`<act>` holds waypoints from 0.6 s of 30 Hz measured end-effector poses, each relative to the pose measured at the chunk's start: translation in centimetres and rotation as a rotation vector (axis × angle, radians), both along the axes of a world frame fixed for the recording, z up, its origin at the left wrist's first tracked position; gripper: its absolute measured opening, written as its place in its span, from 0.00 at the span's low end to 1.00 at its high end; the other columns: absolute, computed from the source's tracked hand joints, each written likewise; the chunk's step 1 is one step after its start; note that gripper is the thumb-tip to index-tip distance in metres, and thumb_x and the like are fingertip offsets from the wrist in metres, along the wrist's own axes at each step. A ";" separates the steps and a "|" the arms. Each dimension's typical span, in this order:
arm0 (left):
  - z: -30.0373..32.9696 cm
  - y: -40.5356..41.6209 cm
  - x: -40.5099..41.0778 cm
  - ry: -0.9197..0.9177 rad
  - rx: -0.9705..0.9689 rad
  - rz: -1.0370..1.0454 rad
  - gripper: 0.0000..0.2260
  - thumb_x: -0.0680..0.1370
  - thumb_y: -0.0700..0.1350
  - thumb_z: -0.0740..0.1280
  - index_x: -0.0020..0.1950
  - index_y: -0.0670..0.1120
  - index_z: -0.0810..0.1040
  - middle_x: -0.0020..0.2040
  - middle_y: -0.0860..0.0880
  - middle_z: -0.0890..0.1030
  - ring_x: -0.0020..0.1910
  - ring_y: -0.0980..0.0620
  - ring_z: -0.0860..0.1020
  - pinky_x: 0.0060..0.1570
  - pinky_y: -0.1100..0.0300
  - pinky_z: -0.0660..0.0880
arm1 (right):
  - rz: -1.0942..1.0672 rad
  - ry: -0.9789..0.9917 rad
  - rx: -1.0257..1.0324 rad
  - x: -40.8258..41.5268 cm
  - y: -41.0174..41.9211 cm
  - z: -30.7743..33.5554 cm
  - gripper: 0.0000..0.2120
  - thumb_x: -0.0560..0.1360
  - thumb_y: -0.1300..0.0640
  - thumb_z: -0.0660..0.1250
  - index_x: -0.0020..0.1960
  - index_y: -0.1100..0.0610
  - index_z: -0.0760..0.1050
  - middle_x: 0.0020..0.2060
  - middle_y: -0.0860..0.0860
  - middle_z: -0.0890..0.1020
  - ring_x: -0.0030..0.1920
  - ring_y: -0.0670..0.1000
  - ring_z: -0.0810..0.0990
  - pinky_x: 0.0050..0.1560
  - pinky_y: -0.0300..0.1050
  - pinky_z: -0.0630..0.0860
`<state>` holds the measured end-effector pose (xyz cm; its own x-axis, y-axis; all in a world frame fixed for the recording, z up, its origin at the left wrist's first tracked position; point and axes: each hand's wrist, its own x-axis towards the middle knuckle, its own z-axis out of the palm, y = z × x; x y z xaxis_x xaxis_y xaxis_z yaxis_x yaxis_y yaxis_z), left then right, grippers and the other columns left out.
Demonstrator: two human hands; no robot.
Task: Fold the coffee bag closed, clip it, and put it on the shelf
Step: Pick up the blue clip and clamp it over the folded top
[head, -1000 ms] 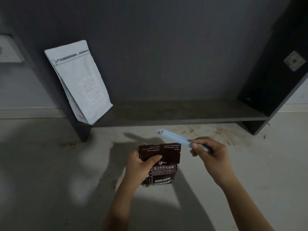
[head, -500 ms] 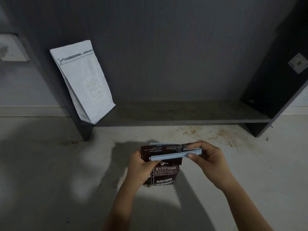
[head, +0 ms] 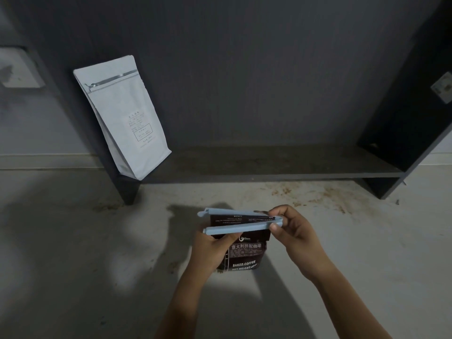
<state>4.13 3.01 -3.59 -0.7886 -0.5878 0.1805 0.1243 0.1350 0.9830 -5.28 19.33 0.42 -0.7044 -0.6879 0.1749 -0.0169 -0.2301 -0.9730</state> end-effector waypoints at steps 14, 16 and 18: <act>0.4 0.4 -0.1 0.065 -0.016 -0.004 0.06 0.66 0.50 0.73 0.42 0.57 0.83 0.41 0.61 0.86 0.41 0.59 0.84 0.39 0.70 0.79 | -0.050 -0.013 0.087 0.3 -1.9 0.2 0.11 0.70 0.72 0.67 0.39 0.57 0.71 0.32 0.48 0.83 0.35 0.46 0.82 0.35 0.35 0.78; 0.3 0.4 -0.2 0.068 -0.003 -0.011 0.06 0.67 0.49 0.75 0.43 0.55 0.83 0.41 0.59 0.86 0.42 0.57 0.85 0.40 0.67 0.79 | -0.065 -0.010 0.087 0.2 -2.1 0.3 0.11 0.70 0.71 0.67 0.38 0.57 0.71 0.31 0.48 0.83 0.34 0.47 0.81 0.34 0.36 0.78; 0.2 0.3 -0.4 0.074 0.006 -0.010 0.07 0.67 0.46 0.76 0.43 0.53 0.83 0.42 0.58 0.87 0.43 0.55 0.85 0.41 0.65 0.80 | -0.101 -0.004 0.083 0.1 -2.3 0.3 0.11 0.70 0.72 0.67 0.37 0.57 0.71 0.29 0.48 0.82 0.33 0.48 0.80 0.33 0.37 0.78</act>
